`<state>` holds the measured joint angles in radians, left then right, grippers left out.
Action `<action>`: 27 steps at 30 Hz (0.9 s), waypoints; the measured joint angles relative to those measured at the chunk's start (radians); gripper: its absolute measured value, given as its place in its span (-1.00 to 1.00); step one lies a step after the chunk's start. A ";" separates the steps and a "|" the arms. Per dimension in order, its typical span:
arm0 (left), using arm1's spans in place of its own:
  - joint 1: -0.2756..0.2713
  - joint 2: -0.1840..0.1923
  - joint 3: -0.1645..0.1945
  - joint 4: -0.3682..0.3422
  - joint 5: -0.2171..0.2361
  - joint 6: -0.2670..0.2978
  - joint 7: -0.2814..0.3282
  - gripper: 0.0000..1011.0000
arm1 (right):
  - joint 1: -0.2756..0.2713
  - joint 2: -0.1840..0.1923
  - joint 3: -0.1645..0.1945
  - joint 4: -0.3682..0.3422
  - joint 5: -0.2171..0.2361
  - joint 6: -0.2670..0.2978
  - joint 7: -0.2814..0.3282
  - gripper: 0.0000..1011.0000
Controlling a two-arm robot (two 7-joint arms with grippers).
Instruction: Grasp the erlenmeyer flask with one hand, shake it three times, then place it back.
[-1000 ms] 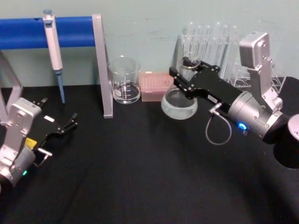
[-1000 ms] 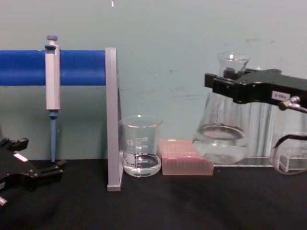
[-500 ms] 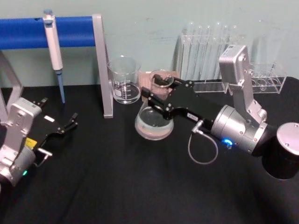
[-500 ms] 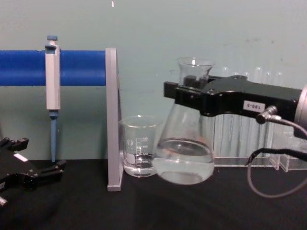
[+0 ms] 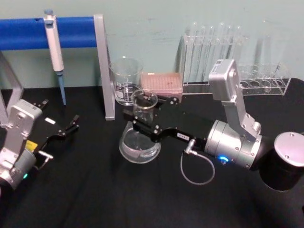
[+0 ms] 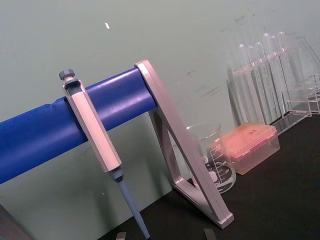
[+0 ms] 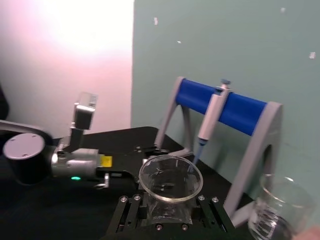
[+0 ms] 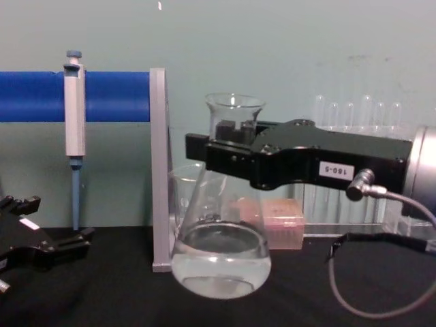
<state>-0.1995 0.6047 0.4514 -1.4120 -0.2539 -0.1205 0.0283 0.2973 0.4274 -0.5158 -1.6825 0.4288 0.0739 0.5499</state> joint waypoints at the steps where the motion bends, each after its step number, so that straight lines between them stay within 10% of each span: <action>1: 0.000 0.000 0.000 0.000 0.000 0.000 0.000 0.98 | 0.000 0.000 0.000 0.000 0.000 0.000 0.000 -0.11; 27: 0.000 0.000 0.000 0.000 0.000 0.000 0.000 0.98 | 0.034 0.036 -0.057 0.007 0.046 -0.027 0.019 -0.11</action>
<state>-0.1995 0.6047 0.4514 -1.4120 -0.2539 -0.1205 0.0283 0.3314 0.4634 -0.5724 -1.6758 0.4752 0.0470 0.5684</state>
